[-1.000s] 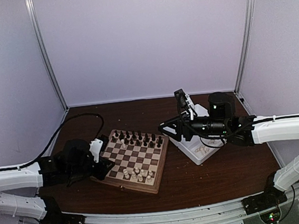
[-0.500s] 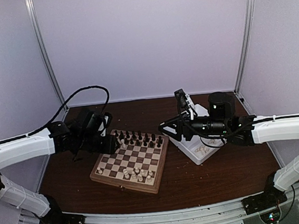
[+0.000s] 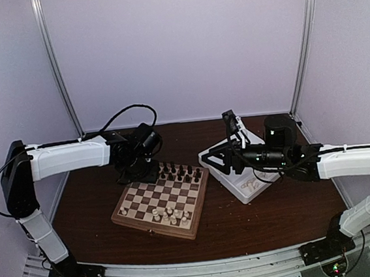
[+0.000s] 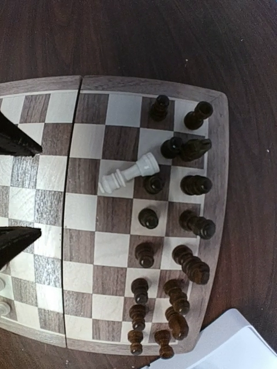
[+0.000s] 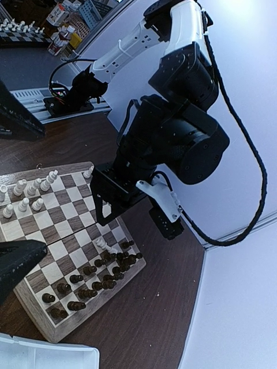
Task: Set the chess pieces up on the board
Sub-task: Pick up the chess piece from the chessboard.
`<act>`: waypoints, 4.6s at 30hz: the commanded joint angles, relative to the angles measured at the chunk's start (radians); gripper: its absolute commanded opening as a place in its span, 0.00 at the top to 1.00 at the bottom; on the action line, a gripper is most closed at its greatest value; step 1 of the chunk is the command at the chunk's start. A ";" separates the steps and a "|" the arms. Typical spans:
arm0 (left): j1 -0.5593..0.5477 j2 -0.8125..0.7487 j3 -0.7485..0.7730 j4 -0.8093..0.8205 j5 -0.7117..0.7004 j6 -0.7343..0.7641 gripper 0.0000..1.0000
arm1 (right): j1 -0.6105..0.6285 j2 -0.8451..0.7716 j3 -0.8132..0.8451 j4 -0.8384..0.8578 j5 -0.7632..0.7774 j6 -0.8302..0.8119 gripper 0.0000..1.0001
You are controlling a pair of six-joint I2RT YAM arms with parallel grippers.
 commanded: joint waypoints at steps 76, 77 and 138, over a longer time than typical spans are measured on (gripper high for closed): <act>0.103 0.296 0.158 0.014 -0.009 -0.039 0.93 | -0.084 -0.147 -0.063 -0.062 0.015 -0.054 0.38; 0.103 0.295 0.156 0.013 -0.008 -0.040 0.94 | -0.083 -0.147 -0.063 -0.061 0.014 -0.052 0.38; 0.099 -0.285 -0.139 -0.153 0.456 0.121 1.00 | -0.083 -0.042 0.123 -0.289 0.055 -0.210 0.32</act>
